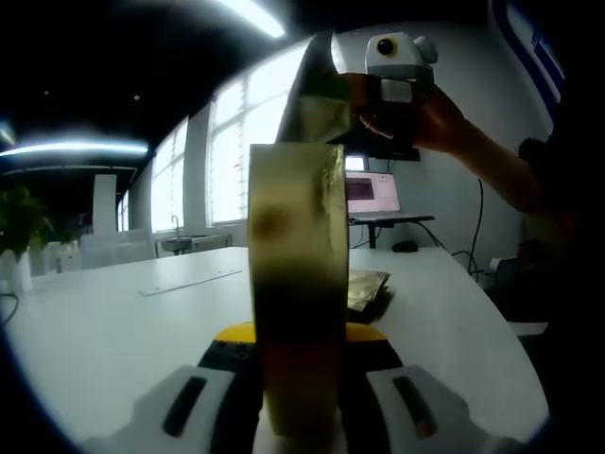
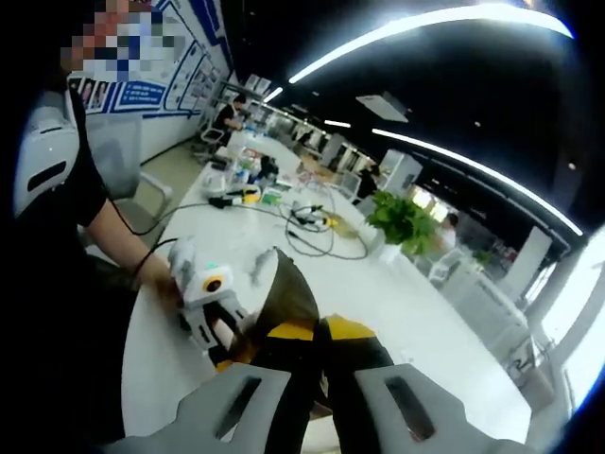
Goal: Extract single mask from mask box in order stack masks on table
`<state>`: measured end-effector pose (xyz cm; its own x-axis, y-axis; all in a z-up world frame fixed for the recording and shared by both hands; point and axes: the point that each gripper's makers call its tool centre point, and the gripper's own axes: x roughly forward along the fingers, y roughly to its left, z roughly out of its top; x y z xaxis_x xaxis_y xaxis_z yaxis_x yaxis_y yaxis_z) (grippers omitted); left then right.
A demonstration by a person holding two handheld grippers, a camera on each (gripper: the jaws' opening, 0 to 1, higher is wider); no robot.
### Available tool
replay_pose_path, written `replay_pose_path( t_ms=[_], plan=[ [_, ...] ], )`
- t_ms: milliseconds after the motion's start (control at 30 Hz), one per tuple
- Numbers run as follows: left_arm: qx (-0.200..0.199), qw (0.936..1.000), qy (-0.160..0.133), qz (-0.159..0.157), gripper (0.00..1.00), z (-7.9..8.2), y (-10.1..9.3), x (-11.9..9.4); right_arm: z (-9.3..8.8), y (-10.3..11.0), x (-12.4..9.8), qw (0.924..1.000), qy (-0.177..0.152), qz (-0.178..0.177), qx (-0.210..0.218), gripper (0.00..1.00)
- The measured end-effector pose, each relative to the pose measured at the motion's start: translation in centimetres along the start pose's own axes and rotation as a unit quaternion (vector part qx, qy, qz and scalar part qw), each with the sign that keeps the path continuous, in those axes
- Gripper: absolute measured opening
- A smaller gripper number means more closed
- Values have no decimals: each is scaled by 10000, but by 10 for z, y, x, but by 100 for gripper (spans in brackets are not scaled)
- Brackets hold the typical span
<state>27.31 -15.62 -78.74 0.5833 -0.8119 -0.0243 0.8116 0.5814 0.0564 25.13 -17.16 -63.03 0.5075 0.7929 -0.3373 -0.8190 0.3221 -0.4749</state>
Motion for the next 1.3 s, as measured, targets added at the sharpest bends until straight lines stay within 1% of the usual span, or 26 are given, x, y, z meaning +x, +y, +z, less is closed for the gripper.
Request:
replay_pose_path(
  t_ms=[200,300,400,467,600,900,1033,1300],
  plan=[
    [9,10000,-2,0,31,0,0,0,-1,-9,-6,9991,-256,-281,201,0],
    [8,10000,6,3,31,0,0,0,6,-15,-11,9979,-408,-429,273,0],
    [4,10000,14,11,31,0,0,0,15,-25,-20,9960,-565,-604,338,0],
    [6,10000,14,12,31,0,0,0,17,-30,-24,9950,-633,-671,378,0],
    [5,10000,16,17,31,0,1,0,18,-33,-28,9940,-670,-764,399,0],
    [-2,10000,21,27,31,0,3,1,30,-40,-39,9907,-857,-986,386,0],
    [5,10000,21,27,31,0,3,1,34,-46,-48,9863,-1028,-1170,537,0],
    [3,10000,20,26,31,0,4,1,37,-58,-70,9772,-1233,-1555,759,0]
  ],
)
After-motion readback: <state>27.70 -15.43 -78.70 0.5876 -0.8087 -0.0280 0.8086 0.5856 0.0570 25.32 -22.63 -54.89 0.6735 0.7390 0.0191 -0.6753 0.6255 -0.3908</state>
